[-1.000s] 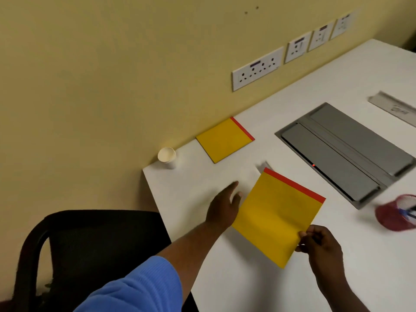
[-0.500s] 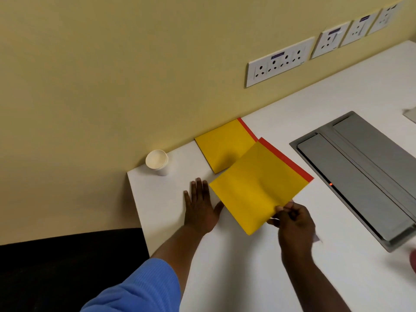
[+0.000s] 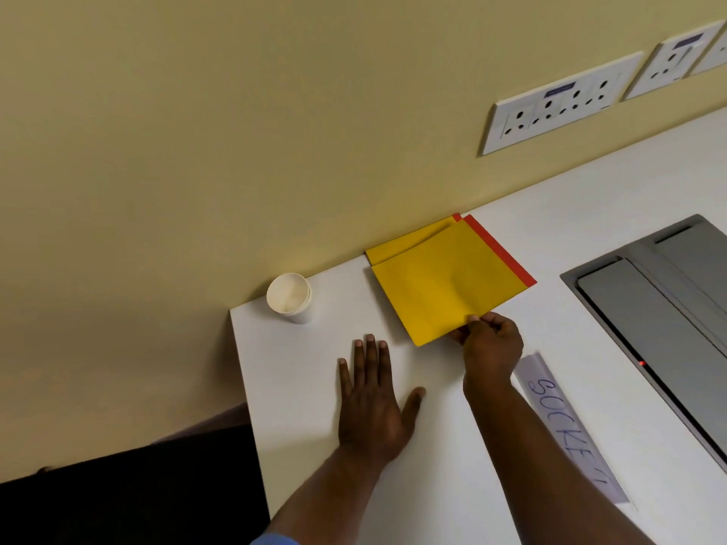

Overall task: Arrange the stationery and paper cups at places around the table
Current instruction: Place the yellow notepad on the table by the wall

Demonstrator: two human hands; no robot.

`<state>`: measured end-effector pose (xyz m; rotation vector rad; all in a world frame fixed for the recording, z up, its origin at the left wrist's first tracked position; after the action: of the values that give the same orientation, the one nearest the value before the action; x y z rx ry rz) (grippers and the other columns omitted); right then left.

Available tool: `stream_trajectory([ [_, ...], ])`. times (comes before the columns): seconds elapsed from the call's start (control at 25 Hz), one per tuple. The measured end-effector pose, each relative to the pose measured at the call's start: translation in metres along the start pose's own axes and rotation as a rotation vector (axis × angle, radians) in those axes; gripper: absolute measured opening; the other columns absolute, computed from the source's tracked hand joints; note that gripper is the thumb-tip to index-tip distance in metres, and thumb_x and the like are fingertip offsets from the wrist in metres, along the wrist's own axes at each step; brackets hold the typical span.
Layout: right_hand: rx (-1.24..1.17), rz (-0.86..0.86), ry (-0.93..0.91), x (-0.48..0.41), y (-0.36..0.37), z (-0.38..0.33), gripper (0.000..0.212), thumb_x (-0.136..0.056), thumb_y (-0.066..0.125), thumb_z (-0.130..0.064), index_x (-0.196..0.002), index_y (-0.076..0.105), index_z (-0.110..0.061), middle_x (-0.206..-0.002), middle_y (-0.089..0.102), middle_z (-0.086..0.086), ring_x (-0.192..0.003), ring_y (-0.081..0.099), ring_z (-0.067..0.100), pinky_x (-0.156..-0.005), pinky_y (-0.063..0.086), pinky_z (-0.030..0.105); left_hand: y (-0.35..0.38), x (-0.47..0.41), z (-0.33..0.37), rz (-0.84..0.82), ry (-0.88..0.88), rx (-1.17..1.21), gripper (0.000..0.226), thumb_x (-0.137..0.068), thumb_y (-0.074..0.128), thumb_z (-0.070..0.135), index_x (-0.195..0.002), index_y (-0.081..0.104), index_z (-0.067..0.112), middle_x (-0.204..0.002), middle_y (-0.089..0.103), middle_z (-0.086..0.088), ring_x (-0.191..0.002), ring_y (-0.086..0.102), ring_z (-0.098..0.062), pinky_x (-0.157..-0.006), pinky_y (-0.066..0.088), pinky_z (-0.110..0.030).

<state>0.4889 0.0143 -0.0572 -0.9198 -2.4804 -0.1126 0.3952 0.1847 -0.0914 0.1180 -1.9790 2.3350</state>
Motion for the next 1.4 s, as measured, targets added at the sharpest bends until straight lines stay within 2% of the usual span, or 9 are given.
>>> stream_trajectory([
  [0.12, 0.020, 0.028, 0.029, -0.014, 0.017, 0.004, 0.016, -0.095, 0.061, -0.006, -0.111, 0.065, -0.003, -0.100, 0.072, 0.019, -0.069, 0.071, 0.026, -0.061, 0.056, 0.030, 0.002, -0.001, 0.001, 0.020, -0.002, 0.012, 0.091, -0.099, 0.020, 0.074, -0.164, 0.005, 0.011, -0.172, -0.002, -0.010, -0.159, -0.007, -0.028, -0.126, 0.009, -0.057],
  [0.24, -0.008, 0.061, 0.062, -0.021, 0.033, 0.005, 0.014, -0.094, 0.063, -0.006, -0.108, 0.065, -0.006, -0.097, 0.072, 0.016, -0.073, 0.074, 0.030, -0.061, 0.059, 0.033, 0.007, -0.002, -0.001, 0.028, -0.007, 0.014, 0.090, -0.099, 0.021, 0.073, -0.164, 0.008, 0.012, -0.173, 0.000, -0.009, -0.160, -0.005, -0.027, -0.125, 0.010, -0.056],
  [0.44, 0.146, 0.069, -0.007, -0.029, 0.040, 0.008, 0.005, -0.088, 0.074, -0.015, -0.088, 0.070, -0.017, -0.086, 0.075, 0.013, -0.073, 0.074, 0.028, -0.060, 0.058, 0.031, 0.010, -0.004, -0.003, 0.029, -0.013, 0.015, 0.090, -0.099, 0.023, 0.073, -0.164, 0.007, 0.013, -0.173, 0.000, -0.009, -0.160, -0.005, -0.027, -0.124, 0.008, -0.056],
  [0.52, 0.214, 0.044, -0.046, -0.034, 0.038, 0.007, 0.010, -0.085, 0.077, -0.018, -0.093, 0.073, -0.013, -0.086, 0.076, 0.013, -0.073, 0.074, 0.026, -0.066, 0.060, 0.035, 0.012, -0.004, -0.004, 0.034, -0.011, 0.023, 0.090, -0.099, 0.024, 0.073, -0.164, 0.006, 0.013, -0.173, -0.001, -0.008, -0.160, -0.005, -0.027, -0.124, 0.008, -0.056],
  [0.6, 0.279, 0.033, -0.069, -0.036, 0.036, 0.006, 0.029, -0.082, 0.078, -0.019, -0.109, 0.070, -0.012, -0.097, 0.075, 0.012, -0.087, 0.074, 0.029, -0.084, 0.060, 0.047, 0.013, -0.003, -0.004, 0.035, -0.014, 0.021, 0.091, -0.099, 0.024, 0.073, -0.164, 0.006, 0.013, -0.173, -0.002, -0.008, -0.160, -0.006, -0.026, -0.125, 0.007, -0.056],
  [0.68, 0.261, 0.044, -0.070, -0.034, 0.033, 0.004, 0.041, -0.079, 0.078, -0.013, -0.118, 0.063, -0.016, -0.102, 0.072, 0.011, -0.089, 0.073, 0.030, -0.086, 0.059, 0.050, 0.013, -0.003, -0.004, 0.038, -0.015, 0.017, 0.091, -0.099, 0.023, 0.074, -0.164, 0.006, 0.013, -0.173, -0.002, -0.008, -0.159, -0.007, -0.026, -0.125, 0.006, -0.055],
  [0.8, 0.270, 0.034, -0.104, -0.034, 0.032, 0.001, 0.039, -0.082, 0.075, -0.009, -0.116, 0.062, -0.021, -0.106, 0.070, 0.011, -0.091, 0.072, 0.030, -0.088, 0.059, 0.048, 0.013, -0.003, -0.005, 0.041, -0.009, 0.029, 0.091, -0.099, 0.023, 0.074, -0.164, 0.006, 0.013, -0.173, -0.002, -0.008, -0.159, -0.007, -0.026, -0.125, 0.006, -0.055],
  [1.0, 0.435, -0.040, -0.246, -0.017, 0.016, -0.005, 0.040, -0.094, 0.066, -0.015, -0.133, 0.060, -0.014, -0.104, 0.068, 0.001, -0.095, 0.064, 0.018, -0.085, 0.045, 0.026, 0.010, -0.003, -0.004, 0.018, -0.016, 0.010, 0.093, -0.098, 0.018, 0.076, -0.164, 0.003, 0.012, -0.172, -0.003, -0.010, -0.159, -0.009, -0.027, -0.127, 0.008, -0.056],
  [1.4, 0.670, -0.310, -0.479, 0.077, -0.079, 0.031, 0.050, -0.095, 0.064, -0.030, -0.142, 0.050, -0.021, -0.141, 0.054, -0.003, -0.129, 0.051, 0.014, -0.109, 0.042, 0.030, 0.005, -0.002, -0.003, -0.047, -0.011, -0.035, 0.106, -0.090, 0.013, 0.084, -0.164, 0.000, 0.009, -0.171, -0.003, -0.014, -0.159, -0.007, -0.031, -0.127, 0.004, -0.058],
])
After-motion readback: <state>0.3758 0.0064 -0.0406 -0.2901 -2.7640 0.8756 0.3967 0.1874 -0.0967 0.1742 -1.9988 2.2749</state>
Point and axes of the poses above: each hand's wrist, its own x-axis away from the middle knuckle, its own y-axis out of the palm, z = x × y, the point moved 2 cm from there along -x, towards the middle knuckle
